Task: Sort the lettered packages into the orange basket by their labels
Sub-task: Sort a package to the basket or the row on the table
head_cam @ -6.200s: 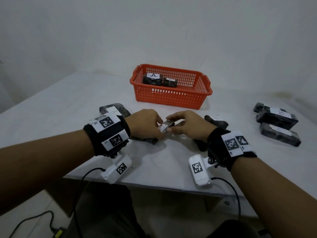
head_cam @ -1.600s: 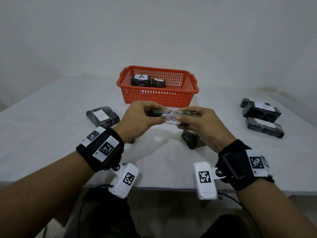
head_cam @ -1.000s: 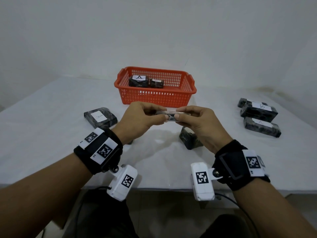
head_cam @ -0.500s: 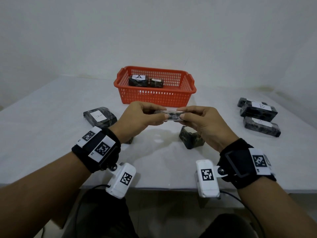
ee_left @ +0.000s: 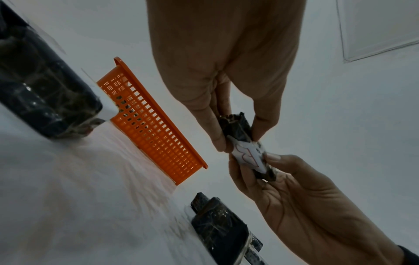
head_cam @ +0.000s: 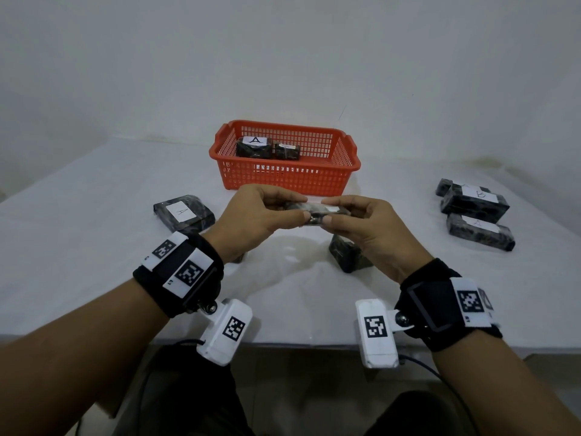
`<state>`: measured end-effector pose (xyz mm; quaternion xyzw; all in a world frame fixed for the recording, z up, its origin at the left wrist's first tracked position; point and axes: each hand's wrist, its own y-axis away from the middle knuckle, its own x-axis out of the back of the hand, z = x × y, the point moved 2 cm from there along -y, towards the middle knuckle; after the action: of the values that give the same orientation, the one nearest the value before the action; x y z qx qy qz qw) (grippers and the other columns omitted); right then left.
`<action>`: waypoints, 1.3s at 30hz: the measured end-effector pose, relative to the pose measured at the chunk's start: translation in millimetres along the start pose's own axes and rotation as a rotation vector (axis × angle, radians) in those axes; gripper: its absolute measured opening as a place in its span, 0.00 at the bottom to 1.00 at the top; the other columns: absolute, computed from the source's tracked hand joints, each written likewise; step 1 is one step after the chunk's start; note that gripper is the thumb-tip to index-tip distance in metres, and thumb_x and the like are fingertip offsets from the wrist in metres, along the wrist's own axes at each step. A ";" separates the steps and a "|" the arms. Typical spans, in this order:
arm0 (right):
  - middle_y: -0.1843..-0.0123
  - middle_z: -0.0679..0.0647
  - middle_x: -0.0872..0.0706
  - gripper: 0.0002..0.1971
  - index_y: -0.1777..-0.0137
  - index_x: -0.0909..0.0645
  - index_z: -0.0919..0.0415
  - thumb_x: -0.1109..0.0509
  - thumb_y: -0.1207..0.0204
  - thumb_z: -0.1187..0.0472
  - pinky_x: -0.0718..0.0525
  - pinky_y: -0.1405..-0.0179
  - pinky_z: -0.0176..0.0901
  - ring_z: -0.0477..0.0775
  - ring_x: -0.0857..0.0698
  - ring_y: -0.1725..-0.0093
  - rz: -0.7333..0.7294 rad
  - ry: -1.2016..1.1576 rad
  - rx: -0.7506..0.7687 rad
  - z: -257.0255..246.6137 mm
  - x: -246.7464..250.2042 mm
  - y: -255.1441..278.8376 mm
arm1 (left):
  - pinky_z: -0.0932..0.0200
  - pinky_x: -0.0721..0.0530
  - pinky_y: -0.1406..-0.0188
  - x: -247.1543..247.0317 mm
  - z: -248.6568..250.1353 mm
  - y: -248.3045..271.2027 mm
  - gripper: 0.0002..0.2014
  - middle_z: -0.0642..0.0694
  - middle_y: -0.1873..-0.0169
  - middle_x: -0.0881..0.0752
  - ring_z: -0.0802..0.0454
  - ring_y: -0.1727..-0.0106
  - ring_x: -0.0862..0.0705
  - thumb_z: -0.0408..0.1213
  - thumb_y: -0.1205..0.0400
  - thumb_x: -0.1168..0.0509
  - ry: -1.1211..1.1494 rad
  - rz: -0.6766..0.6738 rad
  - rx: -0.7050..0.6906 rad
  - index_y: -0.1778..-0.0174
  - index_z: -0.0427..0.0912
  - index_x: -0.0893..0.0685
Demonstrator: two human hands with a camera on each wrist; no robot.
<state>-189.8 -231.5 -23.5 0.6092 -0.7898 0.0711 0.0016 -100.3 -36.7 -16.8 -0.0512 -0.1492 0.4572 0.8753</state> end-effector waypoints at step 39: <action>0.46 0.68 0.08 0.11 0.40 0.15 0.78 0.29 0.15 0.70 0.05 0.57 0.44 0.58 0.05 0.53 0.078 -0.195 -0.072 -7.8 -8.5 4.4 | 0.52 0.06 0.47 -5.9 -3.1 3.0 0.11 0.38 0.48 0.05 0.42 0.49 0.05 0.31 0.16 0.27 0.088 -0.052 0.075 0.41 0.30 0.09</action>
<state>-192.4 -221.4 -17.0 0.5816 -0.8114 -0.0170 -0.0562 -104.8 -39.5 -21.8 -0.0347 -0.0946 0.4369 0.8938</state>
